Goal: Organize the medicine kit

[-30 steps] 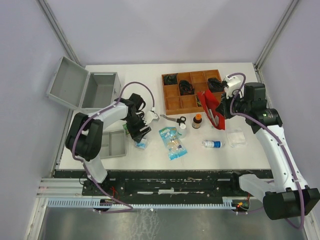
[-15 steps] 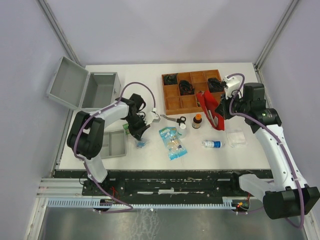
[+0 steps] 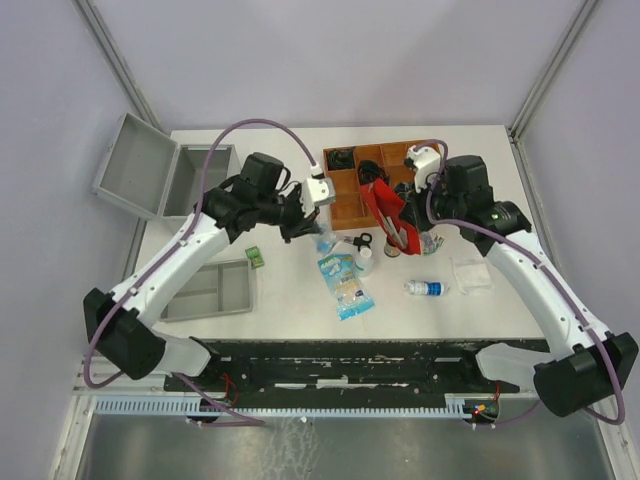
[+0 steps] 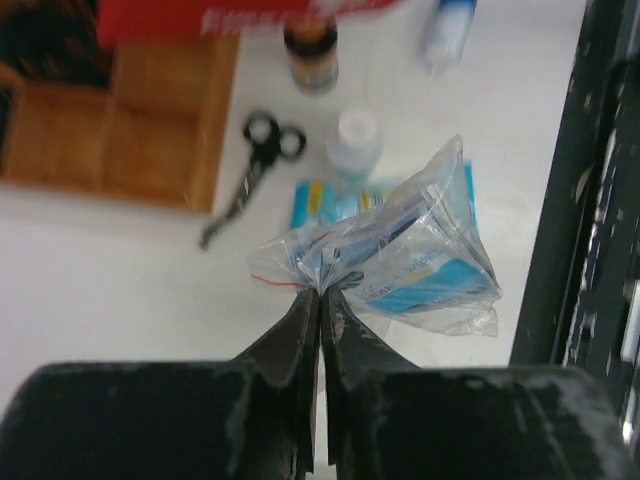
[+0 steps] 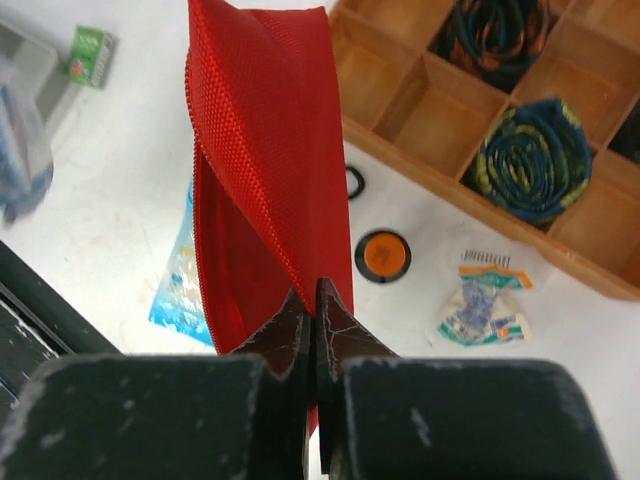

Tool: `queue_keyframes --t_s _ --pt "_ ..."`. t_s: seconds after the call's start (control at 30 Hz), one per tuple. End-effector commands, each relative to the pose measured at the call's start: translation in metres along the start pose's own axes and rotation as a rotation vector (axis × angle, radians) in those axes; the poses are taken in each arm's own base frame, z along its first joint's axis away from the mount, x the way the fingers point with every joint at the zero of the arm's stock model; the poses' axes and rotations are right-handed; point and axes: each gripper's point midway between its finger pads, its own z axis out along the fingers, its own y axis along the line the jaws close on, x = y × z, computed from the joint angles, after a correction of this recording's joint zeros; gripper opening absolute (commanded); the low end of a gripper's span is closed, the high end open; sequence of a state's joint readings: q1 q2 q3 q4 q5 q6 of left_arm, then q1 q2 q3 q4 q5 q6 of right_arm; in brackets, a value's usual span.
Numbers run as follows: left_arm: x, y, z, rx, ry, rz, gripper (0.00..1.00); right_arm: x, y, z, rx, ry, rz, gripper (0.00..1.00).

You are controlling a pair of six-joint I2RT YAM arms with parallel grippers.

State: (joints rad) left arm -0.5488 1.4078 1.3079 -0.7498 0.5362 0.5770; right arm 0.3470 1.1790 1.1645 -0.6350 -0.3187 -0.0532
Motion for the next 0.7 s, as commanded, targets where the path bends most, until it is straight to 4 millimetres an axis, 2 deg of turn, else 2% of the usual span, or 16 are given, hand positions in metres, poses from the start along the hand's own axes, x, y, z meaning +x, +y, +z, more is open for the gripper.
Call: queue_keyframes --t_s 0.0,0.1,0.17,0.23,0.4,0.67 --pt "-0.121 -0.01 -0.03 -0.004 -0.392 0.021 0.08 -0.079 0.015 -0.005 -0.031 -0.201 -0.004 0.01" --pt "-0.166 -0.014 -0.04 -0.004 -0.556 -0.009 0.07 -0.091 0.029 0.005 -0.098 -0.184 0.048 0.01" --pt "-0.185 -0.014 -0.042 -0.021 -0.63 -0.029 0.06 -0.094 0.035 0.014 -0.143 -0.168 0.1 0.01" --pt "-0.194 -0.013 -0.037 -0.021 -0.672 -0.065 0.06 -0.094 0.043 0.02 -0.188 -0.154 0.131 0.01" --pt "-0.193 -0.013 -0.021 -0.002 -0.678 -0.074 0.06 -0.091 0.062 0.025 -0.287 -0.13 0.172 0.01" --pt "-0.163 -0.027 -0.004 0.029 -0.684 0.049 0.07 -0.083 0.083 0.02 -0.419 -0.113 0.168 0.01"
